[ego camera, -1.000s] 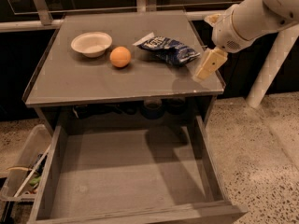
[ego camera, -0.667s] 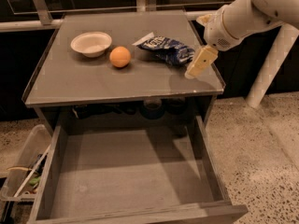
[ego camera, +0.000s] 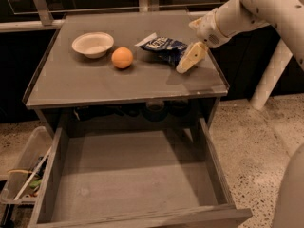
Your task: Place blue chip bag into top drawer
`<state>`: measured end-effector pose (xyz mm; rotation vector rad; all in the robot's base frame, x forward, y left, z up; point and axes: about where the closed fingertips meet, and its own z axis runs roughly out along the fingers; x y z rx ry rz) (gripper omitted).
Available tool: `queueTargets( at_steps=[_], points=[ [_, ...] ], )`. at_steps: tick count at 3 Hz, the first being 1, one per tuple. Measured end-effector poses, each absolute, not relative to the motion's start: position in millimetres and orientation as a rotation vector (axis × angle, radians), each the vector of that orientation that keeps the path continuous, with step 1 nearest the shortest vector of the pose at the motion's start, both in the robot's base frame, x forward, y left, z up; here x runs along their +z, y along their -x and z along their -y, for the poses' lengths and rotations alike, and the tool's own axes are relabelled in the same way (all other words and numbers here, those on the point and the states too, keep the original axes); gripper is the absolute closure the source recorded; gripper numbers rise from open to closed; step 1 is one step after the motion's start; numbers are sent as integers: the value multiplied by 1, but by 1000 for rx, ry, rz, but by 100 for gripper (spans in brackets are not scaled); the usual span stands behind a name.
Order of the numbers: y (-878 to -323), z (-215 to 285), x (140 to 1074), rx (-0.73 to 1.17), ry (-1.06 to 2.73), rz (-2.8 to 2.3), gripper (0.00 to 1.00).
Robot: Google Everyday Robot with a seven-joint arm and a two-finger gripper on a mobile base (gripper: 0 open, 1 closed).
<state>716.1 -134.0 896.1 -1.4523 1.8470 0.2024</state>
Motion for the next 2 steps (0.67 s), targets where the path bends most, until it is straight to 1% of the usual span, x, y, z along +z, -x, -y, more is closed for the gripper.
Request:
queueTargets(
  at_steps=[1,2],
  points=[
    [-740,128,880,302,1410,-1883,0],
    [-753,123,866,360,1391,-1919,0]
  ],
)
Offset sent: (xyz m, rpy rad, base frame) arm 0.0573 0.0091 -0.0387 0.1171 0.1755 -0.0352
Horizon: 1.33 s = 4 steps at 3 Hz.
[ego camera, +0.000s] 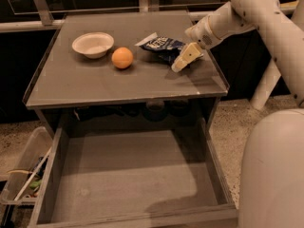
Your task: Place blue chip bag into top drawer
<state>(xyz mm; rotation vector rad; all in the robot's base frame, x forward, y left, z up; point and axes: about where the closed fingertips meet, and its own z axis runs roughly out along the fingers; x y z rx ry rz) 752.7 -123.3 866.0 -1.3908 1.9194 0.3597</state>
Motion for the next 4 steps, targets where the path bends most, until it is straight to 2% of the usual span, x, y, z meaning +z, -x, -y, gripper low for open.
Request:
queueTargets(
  at_steps=[1,4],
  points=[
    [-754,124,866,361,1389,-1919,18],
    [-754,124,866,361,1389,-1919,87]
  ],
)
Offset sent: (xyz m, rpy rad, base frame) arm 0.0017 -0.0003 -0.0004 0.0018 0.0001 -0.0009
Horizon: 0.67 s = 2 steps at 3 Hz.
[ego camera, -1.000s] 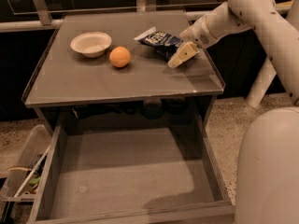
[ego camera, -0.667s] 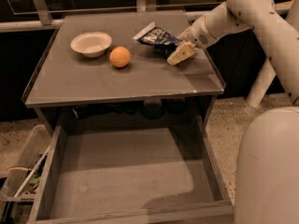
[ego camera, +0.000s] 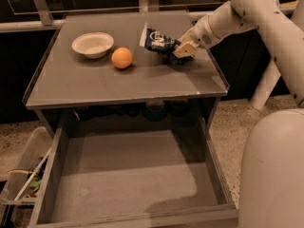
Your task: Place blue chip bag into top drawer
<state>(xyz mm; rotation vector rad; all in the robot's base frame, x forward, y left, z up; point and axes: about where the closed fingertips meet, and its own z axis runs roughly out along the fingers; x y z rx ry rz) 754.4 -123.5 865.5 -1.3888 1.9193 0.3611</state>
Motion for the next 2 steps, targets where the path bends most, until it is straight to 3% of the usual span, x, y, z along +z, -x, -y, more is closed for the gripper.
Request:
queueTargets(
  at_steps=[1,2],
  points=[
    [-754,123,865,361,1389,-1919,100],
    [-754,123,865,361,1389,-1919,100]
  ],
)
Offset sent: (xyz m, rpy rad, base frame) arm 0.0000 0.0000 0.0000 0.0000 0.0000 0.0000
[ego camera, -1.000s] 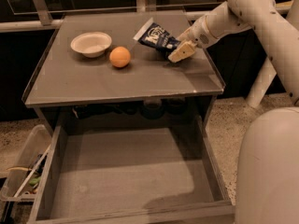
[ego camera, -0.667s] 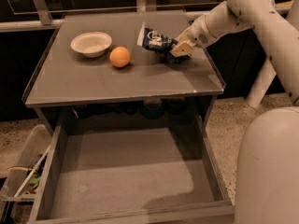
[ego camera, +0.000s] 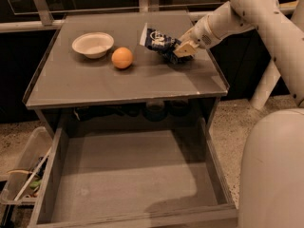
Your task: Place blue chip bag into top drawer
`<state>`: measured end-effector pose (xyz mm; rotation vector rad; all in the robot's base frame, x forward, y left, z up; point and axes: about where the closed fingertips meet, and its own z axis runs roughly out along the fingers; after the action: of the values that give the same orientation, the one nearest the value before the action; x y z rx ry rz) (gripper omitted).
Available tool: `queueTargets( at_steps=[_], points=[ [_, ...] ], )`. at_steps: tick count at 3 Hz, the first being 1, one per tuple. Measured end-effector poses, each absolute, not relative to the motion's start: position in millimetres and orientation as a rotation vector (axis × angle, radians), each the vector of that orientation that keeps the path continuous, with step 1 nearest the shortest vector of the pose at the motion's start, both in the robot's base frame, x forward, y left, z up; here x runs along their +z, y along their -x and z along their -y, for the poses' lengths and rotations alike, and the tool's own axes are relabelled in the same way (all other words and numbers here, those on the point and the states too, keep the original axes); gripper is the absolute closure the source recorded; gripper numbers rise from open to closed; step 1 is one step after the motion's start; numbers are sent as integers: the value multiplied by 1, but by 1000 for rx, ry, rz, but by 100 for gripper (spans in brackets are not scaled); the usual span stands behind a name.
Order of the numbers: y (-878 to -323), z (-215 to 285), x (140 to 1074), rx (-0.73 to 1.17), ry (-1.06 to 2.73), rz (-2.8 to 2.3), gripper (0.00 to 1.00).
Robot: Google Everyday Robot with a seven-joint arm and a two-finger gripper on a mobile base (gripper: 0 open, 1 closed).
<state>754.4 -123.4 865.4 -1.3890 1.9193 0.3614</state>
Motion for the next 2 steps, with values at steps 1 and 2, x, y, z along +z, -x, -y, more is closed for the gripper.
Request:
queueTargets(
  at_steps=[1,2],
  points=[
    [-749,122,870,351,1396,-1907,100],
    [-727,121,888,336,1401,-1862,100]
  ],
)
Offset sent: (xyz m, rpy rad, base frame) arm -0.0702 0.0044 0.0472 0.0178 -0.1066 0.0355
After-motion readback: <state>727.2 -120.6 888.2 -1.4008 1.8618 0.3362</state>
